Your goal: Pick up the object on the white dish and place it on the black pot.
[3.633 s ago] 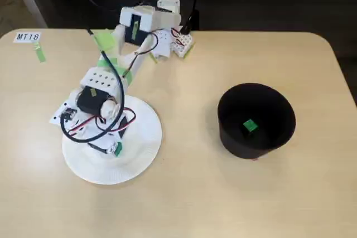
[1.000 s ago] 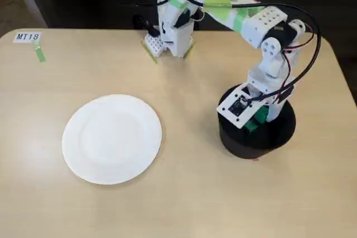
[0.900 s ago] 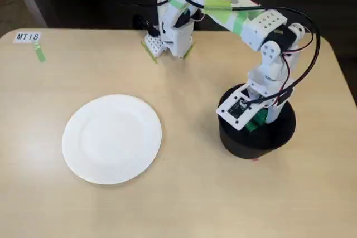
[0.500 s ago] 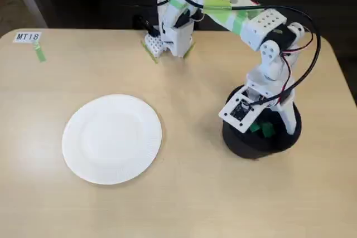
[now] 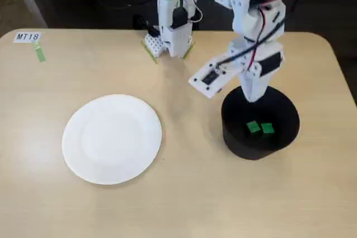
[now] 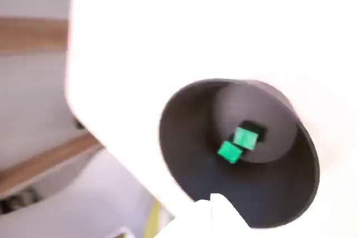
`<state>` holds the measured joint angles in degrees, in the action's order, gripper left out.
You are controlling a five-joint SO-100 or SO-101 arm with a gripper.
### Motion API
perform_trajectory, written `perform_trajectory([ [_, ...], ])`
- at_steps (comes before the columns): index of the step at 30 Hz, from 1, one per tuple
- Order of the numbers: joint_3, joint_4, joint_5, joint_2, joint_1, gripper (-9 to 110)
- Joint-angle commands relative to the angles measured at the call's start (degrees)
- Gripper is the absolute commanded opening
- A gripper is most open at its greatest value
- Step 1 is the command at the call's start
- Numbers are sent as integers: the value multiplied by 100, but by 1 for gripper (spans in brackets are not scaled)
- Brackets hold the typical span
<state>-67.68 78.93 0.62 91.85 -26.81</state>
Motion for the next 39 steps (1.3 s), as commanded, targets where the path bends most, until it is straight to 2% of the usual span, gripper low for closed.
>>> perform_trajectory([
  [1,70,132,193,932,387,0],
  [4,-422,167,413,1872,914,0],
  [12,-3586,-633,413,4421,2215,0],
  [20,-6785,-1758,334,6363,2461,0],
  [28,-8622,-2162,123,7708,2602,0],
  [39,-10266,-1960,-53,9896,2733,0],
])
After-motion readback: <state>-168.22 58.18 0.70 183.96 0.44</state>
